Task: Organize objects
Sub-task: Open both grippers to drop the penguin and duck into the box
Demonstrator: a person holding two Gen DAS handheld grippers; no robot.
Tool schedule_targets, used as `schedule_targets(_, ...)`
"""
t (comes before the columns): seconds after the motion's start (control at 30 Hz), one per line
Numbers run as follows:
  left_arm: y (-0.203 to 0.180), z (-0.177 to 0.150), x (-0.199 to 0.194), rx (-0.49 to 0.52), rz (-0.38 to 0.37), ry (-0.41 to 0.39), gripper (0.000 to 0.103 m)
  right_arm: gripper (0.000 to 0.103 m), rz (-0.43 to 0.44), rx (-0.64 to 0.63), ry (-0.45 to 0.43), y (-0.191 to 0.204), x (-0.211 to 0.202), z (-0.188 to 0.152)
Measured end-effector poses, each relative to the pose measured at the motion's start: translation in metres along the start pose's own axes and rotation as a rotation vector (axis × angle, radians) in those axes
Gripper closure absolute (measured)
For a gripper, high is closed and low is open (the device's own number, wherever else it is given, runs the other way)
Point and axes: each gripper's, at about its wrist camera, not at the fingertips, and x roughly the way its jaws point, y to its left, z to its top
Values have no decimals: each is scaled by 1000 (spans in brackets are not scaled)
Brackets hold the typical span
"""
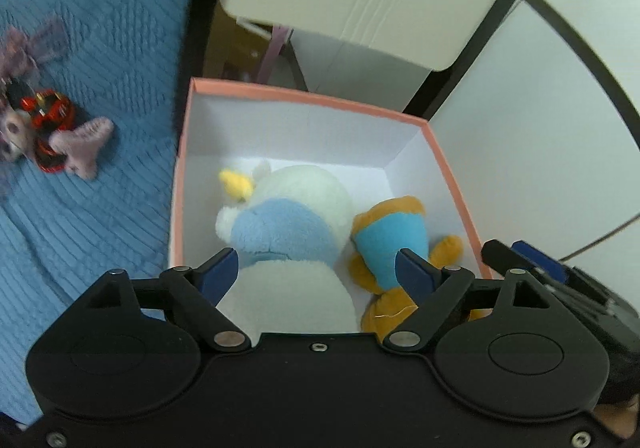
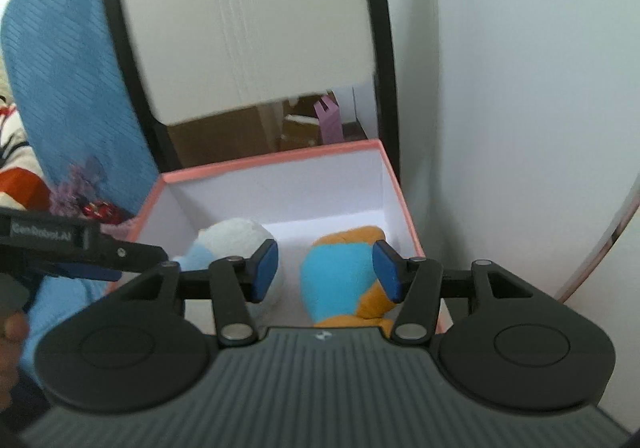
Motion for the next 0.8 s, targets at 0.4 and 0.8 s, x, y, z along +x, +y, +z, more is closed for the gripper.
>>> schedule_targets(0.4, 30, -22, -93, 54, 15, -168, 18, 48, 90, -8, -75, 69, -58, 1)
schedule_targets(0.8, 90, -56, -173, 46, 29, -301, 16, 48, 175, -29, -88, 144, -94, -15)
